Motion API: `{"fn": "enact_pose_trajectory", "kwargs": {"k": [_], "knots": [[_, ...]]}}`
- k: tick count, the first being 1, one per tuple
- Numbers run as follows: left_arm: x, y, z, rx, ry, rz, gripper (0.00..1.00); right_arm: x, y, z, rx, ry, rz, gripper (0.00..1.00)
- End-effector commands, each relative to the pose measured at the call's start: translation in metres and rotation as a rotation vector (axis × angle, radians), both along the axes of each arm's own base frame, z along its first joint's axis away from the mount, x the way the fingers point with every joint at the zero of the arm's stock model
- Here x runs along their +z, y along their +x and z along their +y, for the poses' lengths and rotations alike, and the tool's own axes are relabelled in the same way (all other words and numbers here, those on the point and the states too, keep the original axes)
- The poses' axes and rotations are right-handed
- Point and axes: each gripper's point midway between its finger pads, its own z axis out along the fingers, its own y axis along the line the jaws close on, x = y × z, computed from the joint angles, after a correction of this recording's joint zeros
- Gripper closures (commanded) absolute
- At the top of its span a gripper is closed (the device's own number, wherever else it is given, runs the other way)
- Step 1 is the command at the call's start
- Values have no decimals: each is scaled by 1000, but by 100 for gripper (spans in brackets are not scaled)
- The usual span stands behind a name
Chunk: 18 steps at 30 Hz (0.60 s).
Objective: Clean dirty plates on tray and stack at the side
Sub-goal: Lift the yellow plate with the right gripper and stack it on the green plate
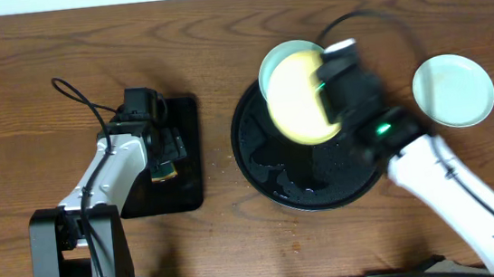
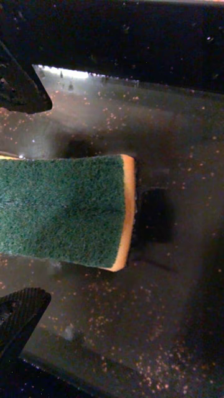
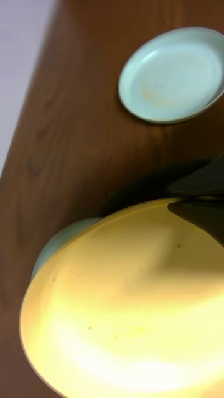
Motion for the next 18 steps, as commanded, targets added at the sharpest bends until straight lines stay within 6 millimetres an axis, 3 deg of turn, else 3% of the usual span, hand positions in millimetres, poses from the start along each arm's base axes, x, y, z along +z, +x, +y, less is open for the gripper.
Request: {"fn": "enact_pose_trajectory", "kwargs": {"k": [1, 7, 9, 12, 18], "knots": [[0, 0, 4, 3, 17, 1, 11, 5, 21, -37, -24, 268, 15, 99], [0, 0, 4, 3, 18, 1, 11, 11, 32, -177, -311, 346, -84, 99], [0, 0, 4, 3, 18, 1, 11, 4, 27, -222, -415, 343, -100, 99], [0, 0, 4, 3, 17, 1, 11, -16, 16, -271, -538, 344, -80, 99], [0, 0, 4, 3, 17, 1, 10, -64, 5, -315, -652, 359, 0, 99]]}}
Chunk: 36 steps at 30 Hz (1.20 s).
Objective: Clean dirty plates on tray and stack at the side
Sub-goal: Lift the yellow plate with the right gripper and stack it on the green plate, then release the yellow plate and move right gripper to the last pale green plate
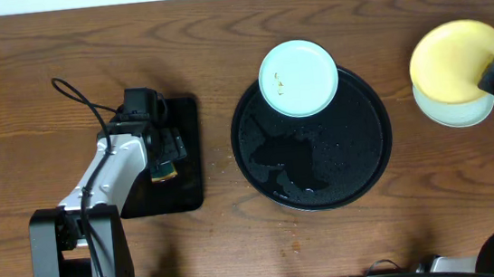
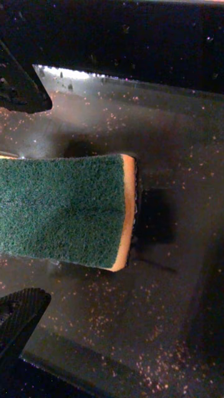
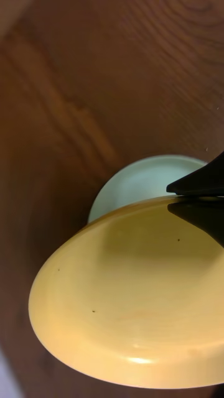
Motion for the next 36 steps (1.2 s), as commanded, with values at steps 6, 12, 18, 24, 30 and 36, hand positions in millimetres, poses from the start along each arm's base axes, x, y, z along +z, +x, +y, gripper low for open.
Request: {"fn": "enact_pose_trajectory", "kwargs": {"k": [6, 12, 18, 24, 30, 36], "knots": [[0, 0, 4, 3, 17, 1, 10, -31, 4, -26, -47, 39, 16, 74], [0, 0, 4, 3, 17, 1, 10, -25, 29, 20, 200, 115, -38, 44], [0, 0, 4, 3, 18, 1, 10, -12, 50, 93, 437, 131, 8, 45], [0, 0, 4, 3, 18, 1, 10, 1, 63, 201, 732, 105, 59, 48], [0, 0, 4, 3, 17, 1, 10, -16, 59, 279, 888, 85, 115, 53], [0, 0, 4, 3, 17, 1, 10, -73, 65, 299, 854, 72, 225, 59]]}}
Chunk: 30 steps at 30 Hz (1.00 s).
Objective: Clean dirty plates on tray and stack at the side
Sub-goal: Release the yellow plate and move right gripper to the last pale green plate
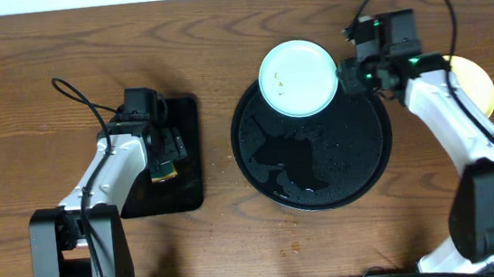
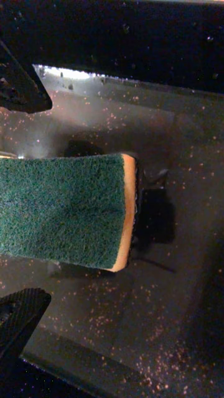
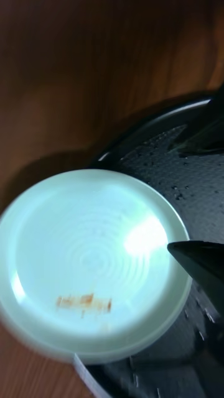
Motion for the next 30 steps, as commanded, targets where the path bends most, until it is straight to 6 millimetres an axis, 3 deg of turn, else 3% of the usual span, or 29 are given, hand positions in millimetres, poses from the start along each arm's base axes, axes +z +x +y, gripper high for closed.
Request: {"fn": "enact_pose_trajectory", "kwargs": {"k": [1, 7, 10, 12, 16, 18, 22, 24, 25, 27, 30], "knots": [[0, 0, 4, 3, 17, 1, 10, -41, 5, 4, -36, -34, 73, 59], [0, 0, 4, 3, 17, 1, 10, -99, 9, 13, -29, -36, 142, 66], [0, 0, 4, 3, 17, 1, 10, -105, 9, 14, -48, -27, 152, 83], [0, 0, 4, 3, 17, 1, 10, -97, 11, 14, -58, -18, 138, 92], [0, 0, 4, 3, 18, 1, 10, -63, 13, 15, -86, 13, 94, 99], [0, 0, 4, 3, 17, 1, 10, -31, 4, 14, -104, 30, 75, 99], [0, 0, 4, 3, 17, 2, 10, -4, -24, 9, -144, 41, 130, 99], [0, 0, 4, 3, 18, 1, 10, 4, -41, 5, -151, 31, 168, 99], [0, 0, 4, 3, 18, 1, 10, 5, -43, 4, -153, 26, 170, 91], [0, 0, 4, 3, 18, 2, 10, 6, -42, 4, -136, 19, 160, 65], [0, 0, 4, 3, 17, 1, 10, -1, -33, 6, -78, -8, 131, 54]]}}
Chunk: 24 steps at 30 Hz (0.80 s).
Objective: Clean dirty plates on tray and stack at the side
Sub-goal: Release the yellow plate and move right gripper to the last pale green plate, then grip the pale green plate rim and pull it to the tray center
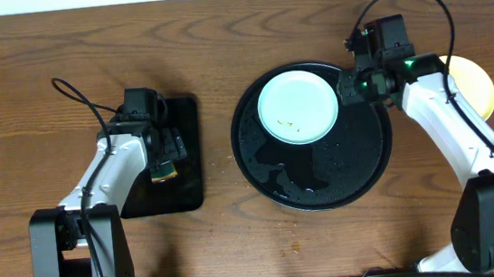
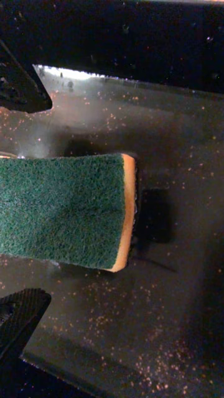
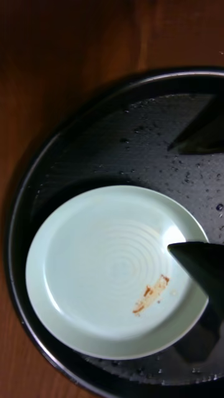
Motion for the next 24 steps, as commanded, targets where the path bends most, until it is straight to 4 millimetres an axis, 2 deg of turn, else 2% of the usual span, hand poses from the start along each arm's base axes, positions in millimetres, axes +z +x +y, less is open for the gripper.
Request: {"fn": "enact_pose_trajectory", "kwargs": {"k": [1, 5, 10, 12, 14, 19, 22, 23, 24], "knots": [[0, 0, 4, 3, 17, 1, 10, -13, 9, 5, 68, -34, -17, 53], [0, 0, 4, 3, 17, 2, 10, -34, 28, 10, 135, -52, -51, 56], [0, 0, 4, 3, 17, 1, 10, -73, 48, 14, 158, -63, -64, 57], [0, 0, 4, 3, 17, 1, 10, -88, 55, 15, 159, -62, -66, 61], [0, 0, 4, 3, 17, 1, 10, -92, 58, 18, 165, -47, -73, 66], [0, 0, 4, 3, 17, 1, 10, -85, 53, 36, 213, 51, -70, 79], [0, 0, 4, 3, 17, 2, 10, -93, 40, 32, 208, 41, -7, 90], [0, 0, 4, 3, 17, 2, 10, -95, 36, 31, 205, 36, 13, 99], [0, 0, 4, 3, 17, 1, 10, -97, 33, 29, 202, 32, 28, 99]]}}
